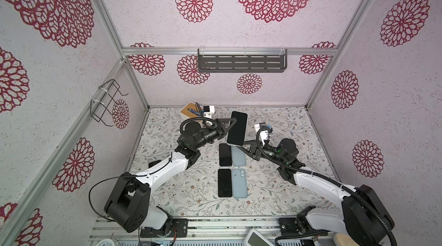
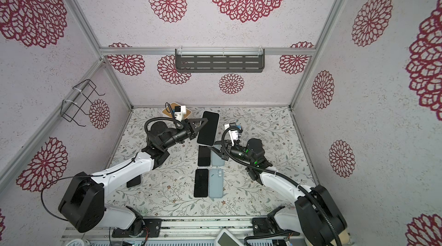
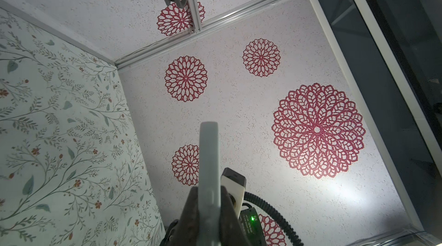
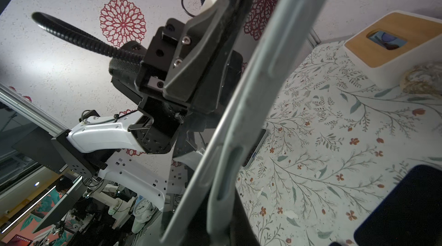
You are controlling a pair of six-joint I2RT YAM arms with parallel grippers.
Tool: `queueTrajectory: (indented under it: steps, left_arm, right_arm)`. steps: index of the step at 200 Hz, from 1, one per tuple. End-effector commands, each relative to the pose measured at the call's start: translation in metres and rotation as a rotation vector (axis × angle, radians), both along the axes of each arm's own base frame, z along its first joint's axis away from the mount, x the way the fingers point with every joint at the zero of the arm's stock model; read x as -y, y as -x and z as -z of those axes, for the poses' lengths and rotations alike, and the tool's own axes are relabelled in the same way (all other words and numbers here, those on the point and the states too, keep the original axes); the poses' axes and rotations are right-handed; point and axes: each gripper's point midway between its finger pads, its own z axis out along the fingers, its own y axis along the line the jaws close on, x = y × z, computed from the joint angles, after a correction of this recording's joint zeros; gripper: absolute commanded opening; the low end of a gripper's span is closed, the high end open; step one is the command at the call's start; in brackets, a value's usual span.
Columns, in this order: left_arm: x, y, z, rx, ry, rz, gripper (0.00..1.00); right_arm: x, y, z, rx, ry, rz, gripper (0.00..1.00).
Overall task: Take the phone out of the phone case
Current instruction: Remove the phone case from the phone.
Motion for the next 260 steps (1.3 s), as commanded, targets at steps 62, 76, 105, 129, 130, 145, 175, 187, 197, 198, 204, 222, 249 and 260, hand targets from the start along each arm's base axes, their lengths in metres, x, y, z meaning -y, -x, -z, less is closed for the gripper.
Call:
queueTrajectory:
  steps: [62, 76, 105, 129, 130, 145, 175, 187, 197, 198, 204, 222, 249, 260]
  left_arm:
    - [0.022, -0.004, 0.092, -0.091, -0.138, 0.033, 0.30]
    - [0.023, -0.009, 0.099, -0.099, -0.149, 0.018, 0.43]
    - [0.027, -0.017, 0.101, -0.079, -0.164, 0.010, 0.57]
    - [0.030, -0.021, 0.105, -0.066, -0.196, 0.012, 0.60]
    - [0.030, -0.022, 0.105, -0.066, -0.197, 0.013, 0.61]
    - [0.031, -0.022, 0.110, -0.059, -0.250, 0.019, 0.63]
    - [0.022, -0.015, 0.124, 0.006, -0.522, -0.009, 0.66]
    - [0.018, -0.010, 0.122, 0.065, -0.634, -0.020, 0.67]
    - [0.017, -0.003, 0.118, 0.125, -0.718, -0.017, 0.68]
    - [0.017, -0.002, 0.118, 0.130, -0.725, -0.014, 0.68]
    - [0.016, 0.001, 0.117, 0.159, -0.767, -0.013, 0.68]
    - [0.015, 0.009, 0.107, 0.246, -0.833, 0.006, 0.69]
    - [0.021, 0.025, 0.090, 0.383, -0.876, 0.047, 0.69]
    - [0.023, 0.030, 0.089, 0.429, -0.932, 0.069, 0.69]
  right_arm:
    - [0.040, -0.031, 0.012, -0.067, -0.049, 0.259, 0.00]
    - [0.041, -0.030, 0.023, -0.094, -0.029, 0.266, 0.00]
    - [0.042, -0.026, 0.034, -0.114, -0.025, 0.261, 0.00]
    - [0.043, -0.026, 0.040, -0.123, -0.018, 0.260, 0.00]
    - [0.043, -0.026, 0.041, -0.125, -0.017, 0.261, 0.00]
    - [0.042, -0.026, 0.044, -0.128, -0.013, 0.261, 0.00]
    - [0.041, -0.026, 0.047, -0.141, -0.012, 0.254, 0.00]
    - [0.040, -0.027, 0.048, -0.149, -0.013, 0.248, 0.00]
    - [0.039, -0.027, 0.048, -0.152, -0.013, 0.244, 0.00]
    - [0.039, -0.027, 0.048, -0.152, -0.014, 0.243, 0.00]
    - [0.039, -0.027, 0.048, -0.153, -0.018, 0.242, 0.00]
    - [0.037, -0.028, 0.047, -0.155, -0.024, 0.233, 0.00]
    - [0.036, -0.028, 0.047, -0.163, -0.025, 0.227, 0.00]
    - [0.036, -0.029, 0.046, -0.163, -0.028, 0.226, 0.00]
